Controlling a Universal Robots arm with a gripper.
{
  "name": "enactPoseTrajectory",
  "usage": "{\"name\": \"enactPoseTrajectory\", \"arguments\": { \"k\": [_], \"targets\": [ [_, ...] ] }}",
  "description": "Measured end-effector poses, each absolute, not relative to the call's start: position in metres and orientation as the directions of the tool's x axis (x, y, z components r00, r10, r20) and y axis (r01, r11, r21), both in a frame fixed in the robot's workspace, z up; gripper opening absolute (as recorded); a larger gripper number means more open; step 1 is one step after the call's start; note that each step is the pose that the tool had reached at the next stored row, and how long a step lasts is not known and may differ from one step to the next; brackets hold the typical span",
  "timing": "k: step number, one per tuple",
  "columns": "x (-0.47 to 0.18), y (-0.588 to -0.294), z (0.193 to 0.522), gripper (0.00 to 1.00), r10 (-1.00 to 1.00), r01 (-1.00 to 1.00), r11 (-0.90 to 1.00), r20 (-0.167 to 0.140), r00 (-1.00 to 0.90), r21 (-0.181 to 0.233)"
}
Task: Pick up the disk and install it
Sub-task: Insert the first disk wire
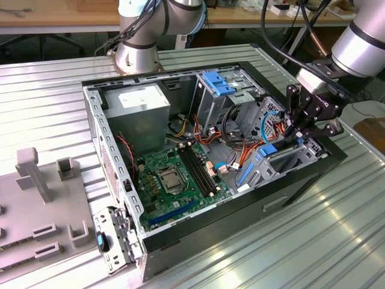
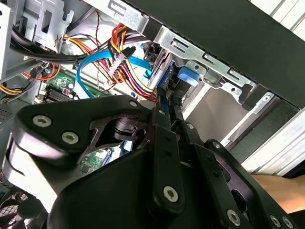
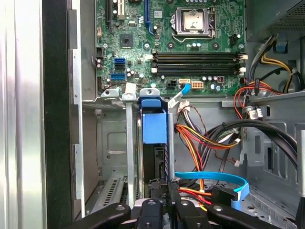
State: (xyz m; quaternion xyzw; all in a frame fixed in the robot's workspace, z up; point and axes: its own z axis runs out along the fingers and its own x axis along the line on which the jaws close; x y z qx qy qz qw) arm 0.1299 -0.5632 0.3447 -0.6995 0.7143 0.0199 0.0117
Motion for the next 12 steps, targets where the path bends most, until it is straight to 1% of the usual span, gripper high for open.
{"name": "enactPoseTrajectory", "arguments": {
  "k": [12],
  "targets": [
    [0.1299, -0.5647, 0.3474, 0.17, -0.999, -1.0, 0.018, -0.046, -0.019, 0.012]
  ]
}}
